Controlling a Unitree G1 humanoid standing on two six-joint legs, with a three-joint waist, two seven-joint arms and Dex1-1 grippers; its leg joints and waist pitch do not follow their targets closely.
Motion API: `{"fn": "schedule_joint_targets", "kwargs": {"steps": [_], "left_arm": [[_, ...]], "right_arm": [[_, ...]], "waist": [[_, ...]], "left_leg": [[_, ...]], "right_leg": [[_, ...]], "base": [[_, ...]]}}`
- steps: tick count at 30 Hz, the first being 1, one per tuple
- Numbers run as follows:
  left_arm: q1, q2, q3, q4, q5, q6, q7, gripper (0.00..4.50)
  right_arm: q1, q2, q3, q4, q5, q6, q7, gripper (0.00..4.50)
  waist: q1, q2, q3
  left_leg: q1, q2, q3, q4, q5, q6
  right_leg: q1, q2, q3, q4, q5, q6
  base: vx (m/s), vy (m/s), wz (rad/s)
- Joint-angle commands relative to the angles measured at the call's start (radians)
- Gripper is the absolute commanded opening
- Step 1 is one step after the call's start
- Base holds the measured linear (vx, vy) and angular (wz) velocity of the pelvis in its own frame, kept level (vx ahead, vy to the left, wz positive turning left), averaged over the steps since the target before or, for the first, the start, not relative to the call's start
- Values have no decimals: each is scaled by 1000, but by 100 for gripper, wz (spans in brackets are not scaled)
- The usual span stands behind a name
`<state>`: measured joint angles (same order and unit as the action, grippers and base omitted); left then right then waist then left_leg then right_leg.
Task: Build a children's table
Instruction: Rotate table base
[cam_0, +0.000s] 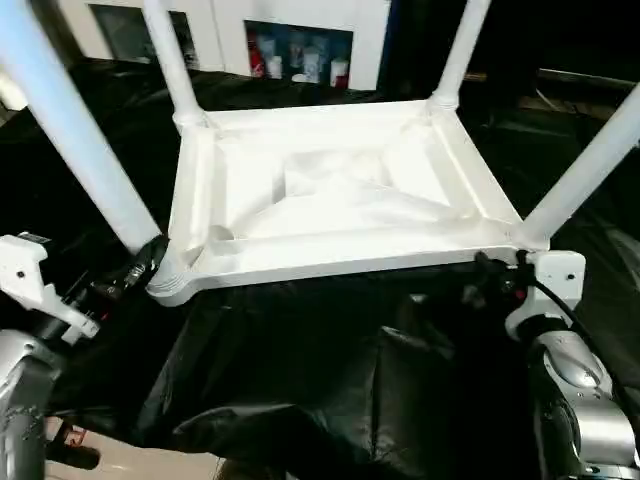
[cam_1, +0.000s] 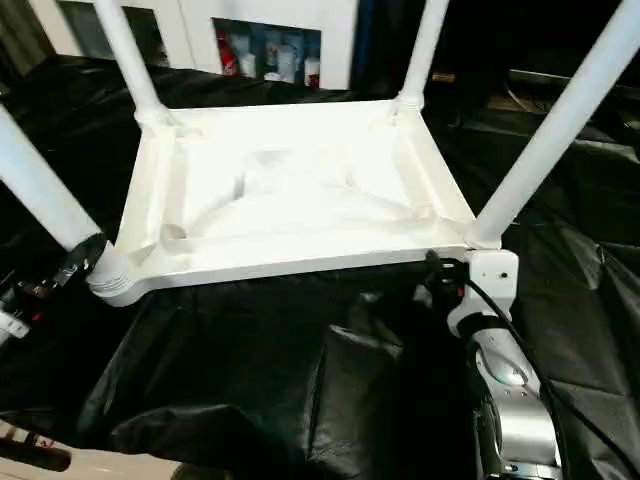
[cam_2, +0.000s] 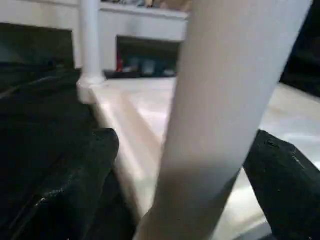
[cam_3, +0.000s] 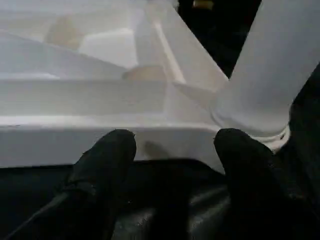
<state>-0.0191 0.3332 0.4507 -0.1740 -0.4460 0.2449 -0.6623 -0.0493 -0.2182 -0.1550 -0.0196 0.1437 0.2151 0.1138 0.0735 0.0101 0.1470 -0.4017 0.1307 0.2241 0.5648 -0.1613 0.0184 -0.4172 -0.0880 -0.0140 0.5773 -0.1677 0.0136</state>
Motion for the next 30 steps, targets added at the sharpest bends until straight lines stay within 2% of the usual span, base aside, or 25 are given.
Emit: {"fn": "schedule_joint_targets", "kwargs": {"steps": [1, 2, 4, 6, 7, 8, 9, 10, 12, 14, 15, 17, 19, 20, 21, 22, 23, 26, 30], "left_arm": [[-13, -11, -24, -38, -68, 17, -12, 443], [-15, -16, -34, -53, -93, 31, -23, 443], [-13, -24, -53, -84, -147, 70, -47, 443], [-4, -27, -75, -117, -202, 115, -74, 443], [5, -24, -89, -138, -240, 150, -93, 443], [8, -22, -95, -145, -251, 162, -101, 443], [20, -12, -111, -166, -277, 192, -123, 443], [31, -1, -126, -184, -301, 218, -140, 443], [49, 30, -152, -213, -348, 261, -169, 443], [53, 45, -164, -229, -376, 286, -180, 443], [54, 49, -167, -233, -383, 293, -182, 443], [55, 85, -192, -278, -435, 346, -216, 443], [55, 85, -192, -278, -435, 346, -216, 443], [54, 97, -195, -291, -457, 370, -222, 443], [44, 122, -212, -326, -502, 408, -225, 443], [35, 128, -223, -340, -515, 420, -222, 443], [21, 134, -240, -356, -520, 432, -216, 443], [-5, 130, -272, -368, -514, 441, -203, 443], [-53, 101, -324, -363, -493, 446, -176, 443]], "right_arm": [[-7, -10, 1, 9, -24, 63, -27, 301], [-13, -11, 0, 19, -32, 83, -37, 301], [-24, -12, -4, 33, -42, 99, -53, 301], [-33, -11, -5, 40, -50, 98, -60, 301], [-38, -12, -2, 45, -57, 100, -64, 301], [-42, -12, -2, 48, -58, 104, -67, 301], [-53, -13, 2, 61, -62, 116, -71, 301], [-68, -18, 17, 82, -72, 124, -66, 301], [-108, -30, 52, 135, -92, 140, -45, 301], [-135, -34, 67, 170, -103, 135, -34, 301], [-142, -35, 70, 179, -105, 132, -31, 301], [-202, -37, 100, 257, -118, 131, -6, 301], [-202, -37, 100, 257, -118, 131, -6, 301], [-222, -34, 107, 280, -121, 129, 2, 301], [-258, -31, 130, 319, -134, 111, 15, 301], [-273, -27, 139, 334, -136, 106, 25, 301], [-294, -22, 152, 353, -139, 99, 38, 301], [-325, -11, 181, 382, -143, 81, 74, 301], [-366, 7, 241, 414, -141, 64, 166, 301]], "waist": [[5, 7, -72], [5, 8, -73], [3, -1, -77], [7, 4, -77], [6, -1, -82], [8, 2, -80], [8, 2, -81], [9, 2, -81], [10, 3, -80], [5, -1, -77], [6, -1, -76], [2, -9, -76], [-3, -6, -73], [-5, -12, -72], [-11, -18, -75], [-13, -13, -76], [-17, -17, -75], [-22, -18, -77], [-34, -23, -80]], "left_leg": [[41, 89, -58, -85, -363, -26], [43, 89, -56, -84, -353, -23], [38, 88, -52, -78, -308, -5], [40, 88, -50, -75, -284, 6], [39, 87, -50, -71, -262, 12], [39, 88, -48, -72, -254, 19], [43, 89, -47, -71, -254, 19], [41, 86, -47, -70, -244, 19], [46, 86, -45, -70, -264, 12], [39, 84, -48, -73, -283, 2], [47, 85, -46, -73, -311, -8], [45, 83, -49, -74, -326, -25], [43, 83, -50, -77, -337, -32], [47, 85, -49, -78, -352, -40], [46, 83, -49, -77, -353, -46], [43, 82, -53, -77, -349, -50], [42, 82, -52, -78, -356, -49], [44, 83, -52, -77, -361, -58], [31, 82, -58, -74, -333, -52]], "right_leg": [[21, -57, 36, -61, -222, -174], [19, -56, 36, -60, -213, -181], [25, -54, 34, -53, -165, -198], [23, -53, 34, -52, -151, -203], [28, -54, 33, -44, -132, -210], [25, -50, 32, -46, -127, -210], [24, -49, 32, -45, -127, -209], [26, -47, 31, -43, -127, -211], [23, -45, 31, -45, -153, -204], [28, -47, 31, -45, -188, -198], [21, -48, 33, -51, -227, -189], [24, -50, 34, -49, -272, -174], [23, -50, 34, -53, -294, -162], [19, -49, 35, -58, -312, -150], [21, -48, 35, -54, -310, -153], [23, -49, 33, -50, -311, -154], [23, -48, 32, -52, -318, -153], [23, -50, 34, -53, -325, -149], [35, -55, 33, -50, -320, -149]], "base": [[0, 0, 0], [0, 0, 0], [0, 0, 0], [0, 0, 0], [0, 0, 0], [0, 0, 0], [0, 0, 0], [0, 0, 0], [0, 0, 0], [0, 0, 0], [0, 0, 0], [0, 0, 0], [0, 0, 0], [0, 0, 0], [0, 0, 0], [0, 0, 0], [0, 0, 0], [0, 0, 0], [0, 0, 0]]}}
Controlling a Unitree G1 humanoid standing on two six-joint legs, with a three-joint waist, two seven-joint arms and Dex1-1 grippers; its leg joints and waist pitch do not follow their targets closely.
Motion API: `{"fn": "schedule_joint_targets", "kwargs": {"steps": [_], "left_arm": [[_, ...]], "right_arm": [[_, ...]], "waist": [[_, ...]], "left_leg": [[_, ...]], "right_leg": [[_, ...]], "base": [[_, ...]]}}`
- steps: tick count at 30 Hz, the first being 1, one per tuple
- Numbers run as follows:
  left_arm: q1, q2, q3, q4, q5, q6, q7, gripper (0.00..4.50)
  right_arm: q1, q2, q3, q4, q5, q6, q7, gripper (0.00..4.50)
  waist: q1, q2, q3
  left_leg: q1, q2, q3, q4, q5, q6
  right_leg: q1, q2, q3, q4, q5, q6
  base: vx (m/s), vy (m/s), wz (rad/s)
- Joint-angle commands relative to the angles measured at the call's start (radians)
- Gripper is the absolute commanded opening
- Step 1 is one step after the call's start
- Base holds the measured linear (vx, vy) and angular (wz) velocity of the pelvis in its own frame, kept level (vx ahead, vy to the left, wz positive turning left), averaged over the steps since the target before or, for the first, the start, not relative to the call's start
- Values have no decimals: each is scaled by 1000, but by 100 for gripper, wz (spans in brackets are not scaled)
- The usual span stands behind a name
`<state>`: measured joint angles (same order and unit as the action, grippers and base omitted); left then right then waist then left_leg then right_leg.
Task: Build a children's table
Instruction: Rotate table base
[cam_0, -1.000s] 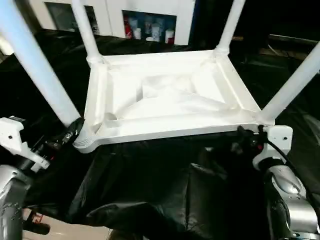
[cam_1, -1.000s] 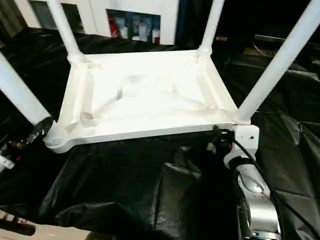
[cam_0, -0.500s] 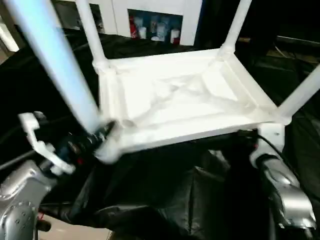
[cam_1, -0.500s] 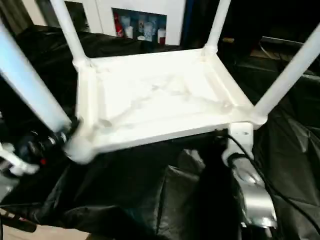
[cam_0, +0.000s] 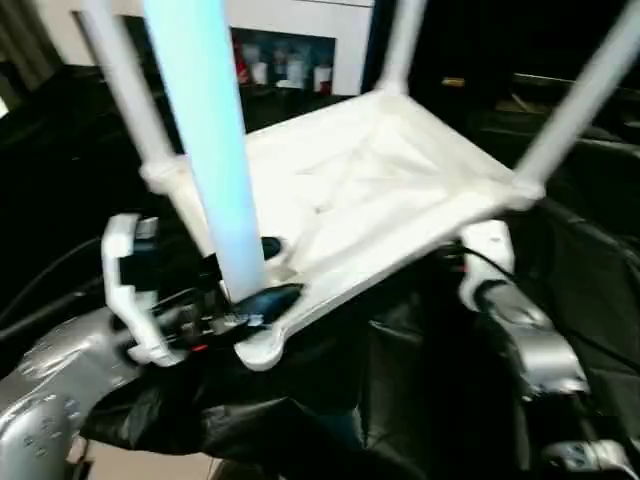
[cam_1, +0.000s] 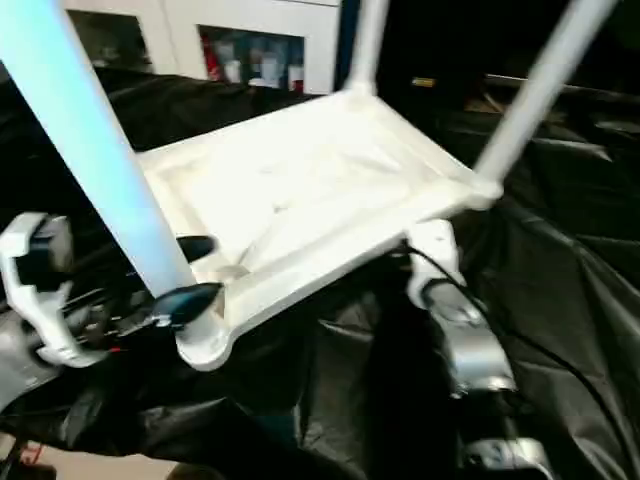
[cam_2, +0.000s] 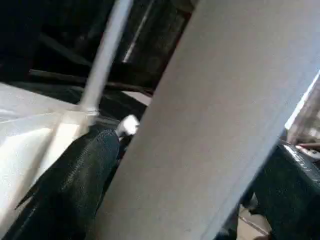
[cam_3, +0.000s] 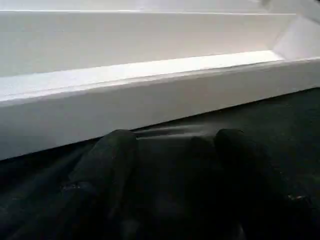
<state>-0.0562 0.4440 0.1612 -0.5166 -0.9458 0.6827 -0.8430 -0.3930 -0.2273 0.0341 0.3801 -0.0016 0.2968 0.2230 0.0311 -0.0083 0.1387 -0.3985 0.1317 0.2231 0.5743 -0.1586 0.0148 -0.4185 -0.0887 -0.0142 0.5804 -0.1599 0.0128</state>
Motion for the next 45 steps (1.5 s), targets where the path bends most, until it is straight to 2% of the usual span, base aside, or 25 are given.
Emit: {"fn": "schedule_joint_targets", "kwargs": {"steps": [1, 3, 5, 6, 7, 9, 10, 12, 14, 17, 20, 24, 25, 26, 28, 31, 32, 36, 37, 38, 39, 40, 43, 44, 45], "left_arm": [[-30, -17, -47, -14, 10, 10, 4, 443], [-53, -26, -67, -4, 14, 12, 2, 443], [-79, -29, -87, 5, 1, 21, -6, 443], [-94, -30, -96, 8, -5, 26, -9, 443], [-124, -39, -114, 13, -19, 35, -17, 443], [-141, -49, -127, 13, -32, 40, -16, 443], [-148, -53, -133, 12, -39, 44, -14, 443], [-162, -64, -150, 10, -44, 47, -13, 443], [-179, -85, -176, 10, -39, 47, -11, 443], [-206, -108, -207, 30, -22, 39, -17, 443], [-236, -120, -224, 56, -19, 37, -32, 443], [-291, -149, -254, 105, 5, 23, -54, 443], [-310, -160, -268, 126, 24, 10, -59, 443], [-328, -173, -282, 148, 47, -5, -60, 443], [-340, -183, -291, 165, 61, -15, -60, 443], [-377, -208, -320, 238, 168, -100, -27, 443], [-378, -208, -321, 239, 172, -103, -26, 443], [-398, -209, -345, 294, 290, -182, 23, 443], [-397, -204, -349, 297, 300, -184, 26, 443], [-385, -178, -361, 305, 348, -209, 19, 443], [-385, -178, -361, 305, 348, -209, 19, 443], [-371, -143, -376, 310, 380, -224, -6, 443], [-354, -107, -392, 321, 406, -242, -42, 443], [-332, -57, -412, 344, 438, -264, -92, 443], [-332, -57, -412, 344, 438, -264, -92, 443]], "right_arm": [[-33, 23, 64, 25, 5, -19, 77, 301], [-53, 33, 91, 45, -3, -35, 107, 301], [-77, 45, 115, 72, -8, -52, 135, 301], [-92, 53, 121, 90, -14, -62, 143, 301], [-123, 72, 129, 123, -20, -80, 159, 301], [-141, 84, 135, 142, -20, -87, 169, 301], [-148, 89, 139, 149, -21, -90, 172, 301], [-163, 101, 146, 168, -21, -100, 183, 301], [-178, 119, 156, 189, -22, -113, 196, 301], [-194, 139, 164, 212, -24, -129, 206, 301], [-201, 151, 164, 229, -20, -141, 232, 301], [-193, 156, 173, 224, -21, -145, 253, 301], [-192, 157, 172, 231, -24, -153, 262, 301], [-190, 156, 174, 234, -32, -160, 262, 301], [-189, 153, 172, 239, -40, -168, 252, 301], [-200, 138, 129, 263, -41, -177, 201, 301], [-200, 137, 128, 263, -40, -177, 201, 301], [-200, 98, 82, 252, -30, -183, 180, 301], [-198, 89, 72, 244, -25, -182, 180, 301], [-180, 46, 46, 197, -8, -170, 206, 301], [-180, 46, 46, 197, -8, -170, 206, 301], [-160, 10, 32, 152, 2, -160, 233, 301], [-137, -24, 29, 106, 12, -152, 273, 301], [-94, -80, 42, 32, 21, -146, 353, 301], [-94, -80, 42, 32, 21, -146, 353, 301]], "waist": [[8, -4, -72], [9, -2, -73], [6, -8, -73], [6, -6, -72], [3, -9, -71], [3, -8, -73], [3, -7, -74], [3, -8, -76], [2, -8, -75], [3, -10, -75], [2, -14, -76], [5, -11, -75], [5, -12, -76], [7, -6, -77], [6, -9, -77], [8, -7, -77], [8, -8, -77], [13, -8, -79], [15, -9, -81], [16, -9, -82], [19, -10, -81], [21, -10, -80], [24, -10, -76], [26, -11, -75], [26, -11, -75]], "left_leg": [[32, 82, -54, -82, -337, -44], [39, 82, -52, -80, -342, -45], [35, 81, -51, -79, -335, -43], [33, 81, -52, -78, -335, -42], [31, 82, -54, -79, -345, -47], [34, 82, -55, -77, -349, -56], [32, 83, -55, -78, -340, -58], [39, 83, -51, -76, -339, -55], [35, 83, -53, -75, -338, -52], [39, 83, -50, -72, -343, -50], [38, 82, -49, -71, -342, -49], [42, 83, -48, -70, -342, -47], [38, 83, -50, -70, -334, -48], [41, 83, -49, -70, -335, -47], [40, 84, -49, -70, -338, -48], [41, 84, -50, -70, -342, -48], [40, 84, -50, -71, -344, -46], [43, 86, -50, -69, -341, -41], [42, 86, -50, -69, -330, -39], [43, 87, -49, -68, -324, -39], [42, 87, -50, -69, -326, -34], [44, 86, -48, -69, -328, -32], [44, 86, -50, -72, -361, -39], [44, 86, -53, -74, -380, -41], [44, 86, -53, -74, -380, -41]], "right_leg": [[32, -53, 35, -56, -334, -153], [28, -51, 36, -57, -334, -165], [30, -50, 34, -56, -330, -172], [31, -52, 35, -55, -338, -174], [32, -53, 34, -55, -357, -175], [31, -54, 34, -53, -361, -177], [34, -53, 34, -51, -340, -179], [29, -49, 35, -49, -306, -189], [32, -50, 34, -47, -293, -201], [29, -50, 37, -48, -286, -206], [31, -50, 37, -46, -282, -207], [27, -49, 38, -49, -287, -211], [32, -50, 37, -46, -275, -214], [30, -50, 37, -47, -275, -213], [31, -50, 37, -48, -274, -215], [32, -50, 37, -49, -272, -217], [32, -50, 37, -51, -278, -213], [31, -52, 37, -52, -276, -206], [34, -52, 36, -49, -265, -211], [34, -52, 36, -48, -257, -215], [34, -50, 35, -51, -257, -212], [31, -48, 35, -49, -260, -209], [30, -51, 35, -54, -331, -188], [30, -50, 34, -58, -356, -182], [30, -50, 34, -58, -356, -182]], "base": [[0, 0, 0], [0, 0, 0], [0, 0, 0], [0, 0, 0], [0, 0, 0], [0, 0, 0], [0, 0, 0], [0, 0, 0], [0, 0, 0], [0, 0, 0], [0, 0, 0], [0, 0, 0], [0, 0, 0], [0, 0, 0], [0, 0, 0], [0, 0, 0], [0, 0, 0], [0, 0, 0], [0, 0, 0], [0, 0, 0], [0, 0, 0], [0, 0, 0], [0, 0, 0], [0, 0, 0], [0, 0, 0]]}}
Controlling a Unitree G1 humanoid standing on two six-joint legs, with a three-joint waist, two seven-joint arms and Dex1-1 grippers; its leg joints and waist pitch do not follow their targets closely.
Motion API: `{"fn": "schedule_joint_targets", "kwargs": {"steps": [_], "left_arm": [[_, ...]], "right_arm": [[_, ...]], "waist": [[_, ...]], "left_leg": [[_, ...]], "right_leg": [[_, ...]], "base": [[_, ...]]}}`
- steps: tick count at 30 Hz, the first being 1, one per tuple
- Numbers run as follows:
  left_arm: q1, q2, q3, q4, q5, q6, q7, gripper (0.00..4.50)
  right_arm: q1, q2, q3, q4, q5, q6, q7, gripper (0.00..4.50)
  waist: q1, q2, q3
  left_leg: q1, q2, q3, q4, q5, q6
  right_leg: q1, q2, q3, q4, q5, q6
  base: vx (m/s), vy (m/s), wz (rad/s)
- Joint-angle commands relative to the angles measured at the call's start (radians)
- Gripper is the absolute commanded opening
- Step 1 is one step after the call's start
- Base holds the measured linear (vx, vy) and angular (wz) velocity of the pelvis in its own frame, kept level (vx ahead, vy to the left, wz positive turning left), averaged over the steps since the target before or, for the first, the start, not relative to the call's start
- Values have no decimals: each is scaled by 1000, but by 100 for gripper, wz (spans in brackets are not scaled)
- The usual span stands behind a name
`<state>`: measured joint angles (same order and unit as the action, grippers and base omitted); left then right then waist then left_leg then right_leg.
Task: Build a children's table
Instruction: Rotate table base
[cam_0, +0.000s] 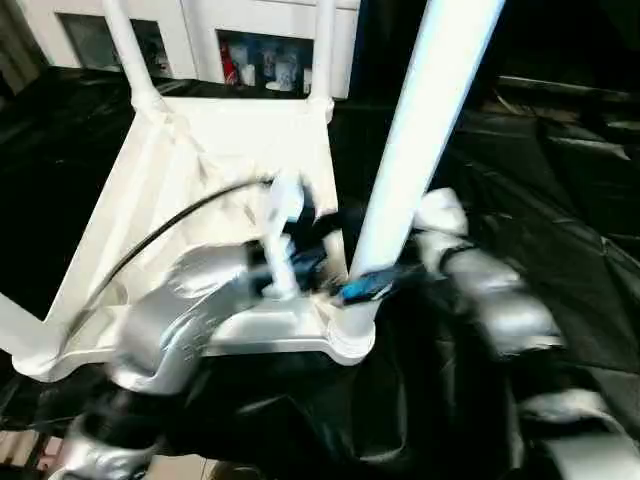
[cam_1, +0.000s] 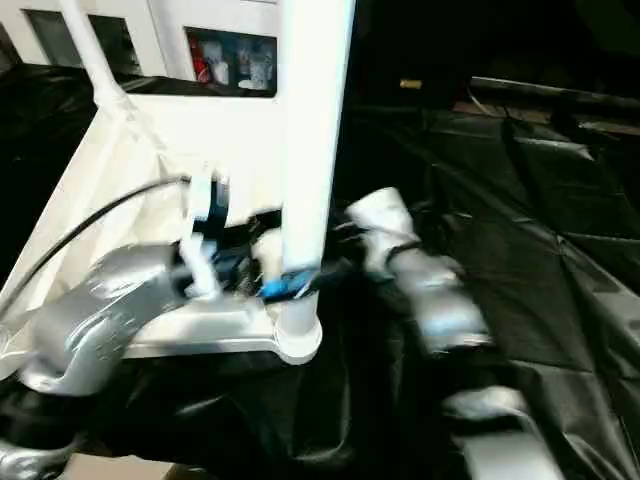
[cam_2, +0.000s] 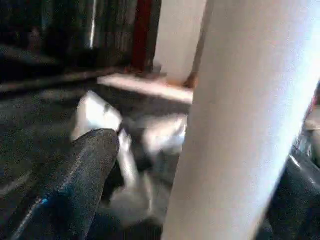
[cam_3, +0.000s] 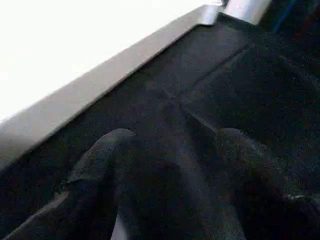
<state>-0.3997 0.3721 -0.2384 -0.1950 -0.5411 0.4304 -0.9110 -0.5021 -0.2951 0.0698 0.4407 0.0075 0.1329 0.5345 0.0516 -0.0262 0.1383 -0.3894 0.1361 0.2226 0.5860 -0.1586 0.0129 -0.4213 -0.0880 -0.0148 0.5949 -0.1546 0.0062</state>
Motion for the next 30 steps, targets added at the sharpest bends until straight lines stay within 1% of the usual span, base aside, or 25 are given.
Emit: {"fn": "schedule_joint_targets", "kwargs": {"steps": [1, 2, 3, 4, 5, 6, 7, 8, 9, 10, 11, 12, 14, 16, 17, 18, 21, 22, 23, 24, 25, 26, 27, 28, 30], "left_arm": [[27, 70, -34, 55, 49, -18, -97, 443], [26, 96, -49, 77, 66, -25, -125, 417], [24, 108, -58, 89, 78, -28, -135, 417], [20, 121, -68, 102, 94, -34, -141, 417], [10, 145, -92, 132, 129, -55, -162, 403], [2, 161, -108, 151, 148, -64, -176, 403], [-4, 168, -117, 166, 169, -76, -180, 391], [-5, 170, -119, 168, 173, -78, -182, 379], [-12, 184, -131, 184, 198, -80, -186, 379], [-18, 193, -141, 199, 223, -96, -186, 367], [-20, 200, -148, 208, 235, -101, -193, 367], [-20, 204, -152, 214, 241, -105, -202, 346], [-15, 212, -153, 228, 251, -124, -228, 338], [-8, 221, -154, 229, 257, -128, -235, 324], [1, 237, -157, 231, 279, -141, -232, 311], [1, 237, -157, 231, 279, -141, -232, 311], [30, 263, -147, 228, 298, -137, -213, 286], [37, 266, -144, 226, 296, -140, -217, 278], [41, 268, -143, 225, 295, -143, -221, 265], [48, 276, -145, 233, 317, -159, -222, 254], [50, 278, -145, 239, 322, -164, -221, 248], [52, 279, -144, 244, 326, -168, -221, 247], [53, 278, -140, 262, 340, -180, -212, 243], [52, 275, -134, 280, 350, -187, -201, 233], [51, 274, -134, 285, 351, -191, -203, 206]], "right_arm": [[71, -81, 29, -113, 18, 19, 137, 301], [100, -115, 36, -159, 31, 29, 181, 301], [114, -130, 38, -181, 39, 36, 201, 301], [128, -145, 39, -205, 49, 44, 221, 301], [155, -176, 43, -251, 63, 55, 256, 301], [171, -195, 47, -280, 72, 63, 278, 301], [182, -208, 49, -301, 77, 68, 292, 301], [185, -211, 49, -306, 79, 70, 296, 301], [205, -233, 50, -344, 97, 89, 324, 301], [222, -250, 50, -381, 107, 102, 346, 301], [235, -262, 50, -411, 116, 114, 363, 301], [246, -271, 48, -436, 124, 126, 376, 301], [270, -293, 41, -489, 144, 153, 399, 301], [281, -303, 38, -510, 154, 164, 408, 301], [292, -315, 33, -529, 161, 173, 413, 301], [292, -315, 33, -529, 161, 173, 413, 301], [302, -325, 27, -541, 167, 185, 415, 301], [304, -327, 26, -547, 169, 190, 416, 301], [306, -329, 26, -552, 171, 194, 416, 301], [310, -332, 29, -564, 174, 207, 418, 301], [310, -332, 30, -566, 175, 208, 420, 301], [310, -333, 31, -567, 175, 209, 421, 301], [311, -334, 34, -574, 179, 215, 422, 301], [311, -335, 37, -580, 183, 222, 420, 301], [311, -336, 38, -582, 185, 224, 420, 301]], "waist": [[6, 15, -77], [11, 18, -80], [12, 17, -79], [14, 17, -80], [15, 21, -80], [16, 24, -80], [16, 22, -80], [17, 22, -80], [16, 27, -80], [18, 27, -82], [17, 24, -80], [20, 24, -79], [19, 25, -84], [21, 25, -85], [20, 25, -85], [19, 25, -84], [17, 23, -85], [20, 24, -85], [19, 24, -84], [18, 19, -84], [19, 21, -84], [19, 18, -84], [19, 20, -84], [18, 17, -84], [19, 19, -83]], "left_leg": [[40, 81, -52, -87, -398, -43], [41, 82, -53, -86, -394, -40], [42, 81, -52, -87, -395, -33], [40, 84, -53, -87, -392, -30], [41, 85, -53, -88, -398, -31], [41, 85, -55, -88, -404, -33], [41, 86, -56, -88, -414, -34], [41, 87, -56, -88, -417, -35], [41, 87, -58, -88, -427, -42], [45, 88, -58, -86, -435, -46], [43, 88, -58, -88, -441, -41], [45, 88, -58, -87, -443, -38], [41, 89, -61, -86, -431, -43], [45, 89, -60, -84, -440, -42], [42, 90, -62, -85, -443, -44], [42, 90, -63, -86, -447, -45], [43, 89, -63, -84, -458, -50], [49, 89, -62, -82, -469, -53], [49, 88, -62, -82, -473, -54], [45, 89, -64, -83, -473, -54], [47, 89, -65, -84, -478, -56], [48, 89, -64, -83, -480, -56], [48, 88, -65, -83, -485, -58], [49, 88, -66, -82, -490, -59], [50, 87, -68, -81, -497, -62]], "right_leg": [[30, -49, 36, -77, -376, -165], [31, -50, 38, -73, -366, -164], [31, -49, 38, -78, -366, -162], [32, -51, 39, -74, -356, -170], [32, -52, 37, -76, -355, -183], [32, -53, 37, -74, -361, -187], [32, -55, 37, -75, -372, -189], [32, -58, 38, -75, -377, -192], [32, -60, 37, -76, -393, -198], [32, -61, 38, -76, -404, -199], [32, -59, 38, -81, -415, -193], [31, -62, 40, -83, -437, -183], [33, -66, 38, -81, -456, -187], [29, -66, 39, -84, -464, -189], [31, -67, 37, -83, -468, -189], [30, -66, 36, -83, -473, -186], [27, -68, 37, -85, -505, -179], [21, -68, 37, -89, -521, -178], [21, -68, 36, -89, -524, -178], [24, -68, 35, -88, -529, -176], [22, -67, 35, -89, -541, -167], [21, -67, 35, -91, -549, -163], [20, -69, 35, -91, -565, -156], [19, -69, 35, -93, -580, -148], [17, -71, 34, -95, -598, -144]], "base": [[0, 0, 0], [0, 0, 0], [0, 0, 0], [0, 0, 0], [0, 0, 0], [0, 0, 0], [0, 0, 0], [0, 0, 0], [0, 0, 0], [0, 0, 0], [0, 0, 0], [0, 0, 0], [0, 0, 0], [0, 0, 0], [0, 0, 0], [0, 0, 0], [0, 0, 0], [0, 0, 0], [0, 0, 0], [0, 0, 0], [0, 0, 0], [0, 0, 0], [0, 0, 0], [0, 0, 0], [0, 0, 0]]}}
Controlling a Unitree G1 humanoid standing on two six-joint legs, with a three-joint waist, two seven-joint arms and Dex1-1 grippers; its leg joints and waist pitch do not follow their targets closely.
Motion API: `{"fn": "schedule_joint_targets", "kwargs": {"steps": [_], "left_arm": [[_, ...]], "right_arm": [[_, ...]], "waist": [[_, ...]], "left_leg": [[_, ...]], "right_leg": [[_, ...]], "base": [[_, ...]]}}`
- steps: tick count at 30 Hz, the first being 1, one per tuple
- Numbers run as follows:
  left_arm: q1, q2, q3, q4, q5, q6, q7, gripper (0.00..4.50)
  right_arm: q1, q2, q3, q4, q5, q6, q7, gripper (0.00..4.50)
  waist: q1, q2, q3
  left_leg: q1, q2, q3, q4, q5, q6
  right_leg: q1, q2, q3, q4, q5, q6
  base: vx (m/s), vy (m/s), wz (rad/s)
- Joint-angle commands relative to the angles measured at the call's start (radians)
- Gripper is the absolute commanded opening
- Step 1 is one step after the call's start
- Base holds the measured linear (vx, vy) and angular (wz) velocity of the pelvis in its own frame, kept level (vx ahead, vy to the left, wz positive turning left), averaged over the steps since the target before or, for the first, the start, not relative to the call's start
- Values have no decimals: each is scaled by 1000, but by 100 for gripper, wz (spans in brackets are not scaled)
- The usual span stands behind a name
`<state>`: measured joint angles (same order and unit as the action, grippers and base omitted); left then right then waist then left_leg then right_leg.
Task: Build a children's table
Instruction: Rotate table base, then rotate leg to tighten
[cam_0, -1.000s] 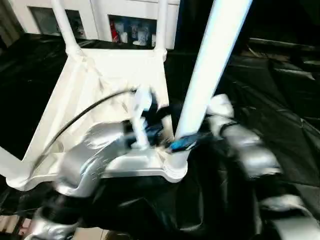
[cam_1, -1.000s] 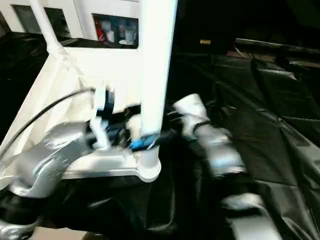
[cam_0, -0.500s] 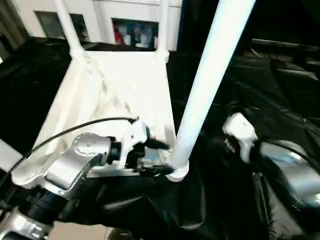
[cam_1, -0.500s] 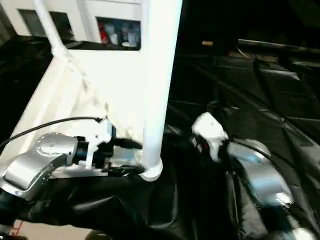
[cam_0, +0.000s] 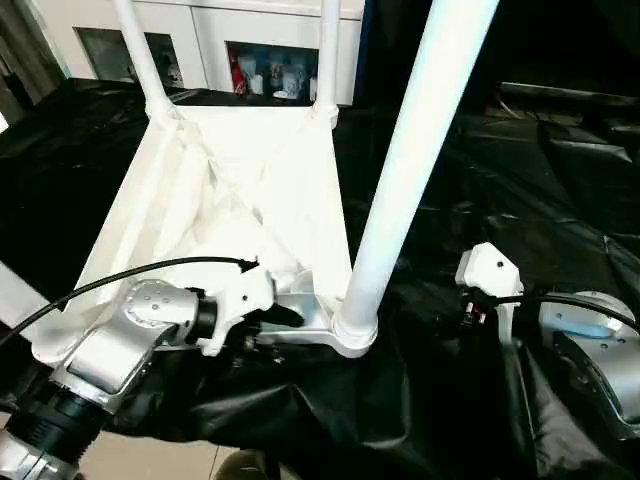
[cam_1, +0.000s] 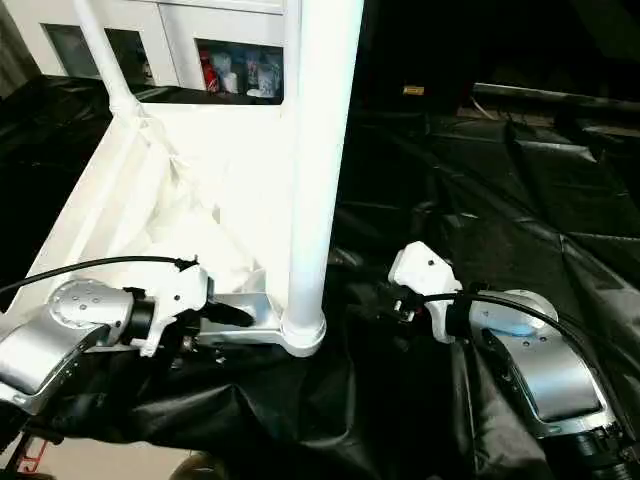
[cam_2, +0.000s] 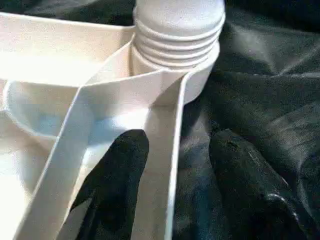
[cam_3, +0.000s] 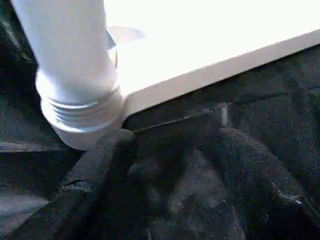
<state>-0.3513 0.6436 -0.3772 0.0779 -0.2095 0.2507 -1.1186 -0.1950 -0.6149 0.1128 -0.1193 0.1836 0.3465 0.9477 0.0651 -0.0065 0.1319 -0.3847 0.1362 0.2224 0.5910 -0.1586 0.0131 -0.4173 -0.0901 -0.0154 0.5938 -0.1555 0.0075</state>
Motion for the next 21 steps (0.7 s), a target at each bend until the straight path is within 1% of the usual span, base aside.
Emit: {"fn": "schedule_joint_targets", "kwargs": {"steps": [1, 3, 4, 6, 7, 8, 9, 10, 11, 12, 13, 14, 15, 16, 17, 18, 19, 20, 21], "left_arm": [[-1, 1, 10, 22, 20, -21, 9, 205], [-4, -2, 17, 29, 17, -27, 6, 199], [-8, -4, 21, 35, 16, -29, 3, 171], [-14, -3, 20, 45, 21, -35, -1, 159], [-17, -3, 18, 51, 25, -39, -3, 159], [-22, -5, 17, 62, 33, -43, 0, 144], [-26, -6, 13, 74, 45, -51, 2, 127], [-29, -9, 10, 89, 58, -61, 7, 116], [-30, -10, 9, 94, 62, -64, 8, 113], [-31, -10, 9, 96, 63, -65, 9, 108], [-33, -12, 10, 103, 69, -71, 14, 82], [-36, -14, 11, 108, 71, -73, 17, 82], [-38, -15, 10, 112, 73, -76, 17, 82], [-38, -15, 10, 112, 73, -76, 17, 66], [-41, -15, 8, 119, 77, -79, 19, 66], [-46, -16, 7, 127, 81, -83, 19, 42], [-50, -18, 6, 135, 84, -87, 20, 32], [-53, -19, 6, 139, 85, -87, 20, 28], [-55, -21, 7, 145, 87, -89, 19, 28]], "right_arm": [[3, -16, -5, -22, 9, 12, 7, 301], [2, -16, -4, -22, 10, 14, 9, 301], [2, -16, -2, -21, 10, 14, 11, 301], [3, -16, 0, -22, 7, 13, 12, 301], [4, -16, 2, -22, 6, 13, 12, 301], [5, -17, 3, -25, 7, 15, 12, 301], [5, -18, 4, -28, 8, 18, 11, 301], [6, -20, 5, -29, 9, 18, 8, 301], [6, -20, 6, -28, 9, 18, 7, 301], [6, -20, 6, -29, 10, 18, 7, 301], [6, -20, 6, -30, 11, 19, 7, 301], [7, -20, 7, -31, 12, 20, 6, 301], [8, -20, 7, -33, 13, 20, 7, 301], [8, -20, 7, -33, 13, 20, 7, 301], [9, -19, 8, -34, 13, 19, 7, 301], [9, -19, 9, -35, 13, 19, 7, 301], [10, -18, 10, -36, 14, 19, 7, 301], [10, -18, 11, -36, 13, 19, 7, 301], [10, -18, 12, -37, 14, 19, 6, 301]], "waist": [[5, 0, -76], [3, -2, -76], [3, -2, -75], [3, -1, -75], [2, 0, -74], [1, 0, -74], [0, 1, -74], [-2, 7, -73], [-4, 7, -72], [-4, 11, -69], [-6, 17, -68], [-10, 20, -65], [-9, 26, -61], [-7, 41, -54], [14, 54, -55], [68, 48, -52], [47, -35, -91], [53, -36, -71], [69, -18, -73]], "left_leg": [[45, 86, -69, -86, -509, -65], [46, 86, -71, -85, -523, -69], [47, 85, -72, -85, -529, -70], [49, 85, -73, -84, -536, -71], [50, 83, -74, -84, -547, -73], [50, 84, -75, -85, -551, -74], [49, 83, -78, -86, -561, -77], [50, 85, -82, -91, -586, -85], [49, 85, -83, -94, -600, -88], [53, 86, -85, -97, -644, -98], [57, 87, -89, -101, -693, -109], [55, 90, -96, -112, -743, -119], [54, 94, -95, -123, -782, -126], [26, 110, -81, -181, -877, -140], [-26, 129, -67, -230, -931, -150], [-90, 137, -38, -255, -935, -139], [32, 76, -12, -122, -593, -134], [87, 38, -78, 64, -315, -120], [4, -6, -135, 96, -35, -35]], "right_leg": [[12, -69, 32, -96, -614, -139], [11, -70, 30, -98, -638, -128], [10, -71, 29, -100, -654, -122], [8, -71, 28, -103, -670, -115], [8, -71, 25, -107, -693, -105], [8, -71, 23, -109, -698, -102], [11, -70, 19, -110, -701, -96], [13, -68, 12, -111, -697, -93], [14, -66, 8, -112, -693, -91], [14, -63, -2, -114, -690, -89], [17, -60, -15, -118, -684, -87], [28, -54, -32, -117, -667, -82], [30, -45, -44, -115, -659, -79], [60, -6, -83, -65, -569, -86], [107, 10, -90, 61, -428, -100], [133, 20, -80, 161, -307, -87], [48, -46, 24, 66, -645, -28], [-45, -159, 53, -97, -906, -58], [38, -140, 114, -132, -1050, -38]], "base": [[0, 0, 0], [0, 0, 0], [0, 0, 0], [0, 0, 0], [0, 0, 0], [0, 0, 0], [0, 0, 0], [0, 0, 0], [0, 0, 0], [0, 0, 0], [0, 0, 0], [0, 0, 0], [0, 0, 0], [-56, 11, -9], [-113, -16, 2], [-113, -16, 2], [-60, -66, 6], [30, -137, 7], [86, -145, -3]]}}
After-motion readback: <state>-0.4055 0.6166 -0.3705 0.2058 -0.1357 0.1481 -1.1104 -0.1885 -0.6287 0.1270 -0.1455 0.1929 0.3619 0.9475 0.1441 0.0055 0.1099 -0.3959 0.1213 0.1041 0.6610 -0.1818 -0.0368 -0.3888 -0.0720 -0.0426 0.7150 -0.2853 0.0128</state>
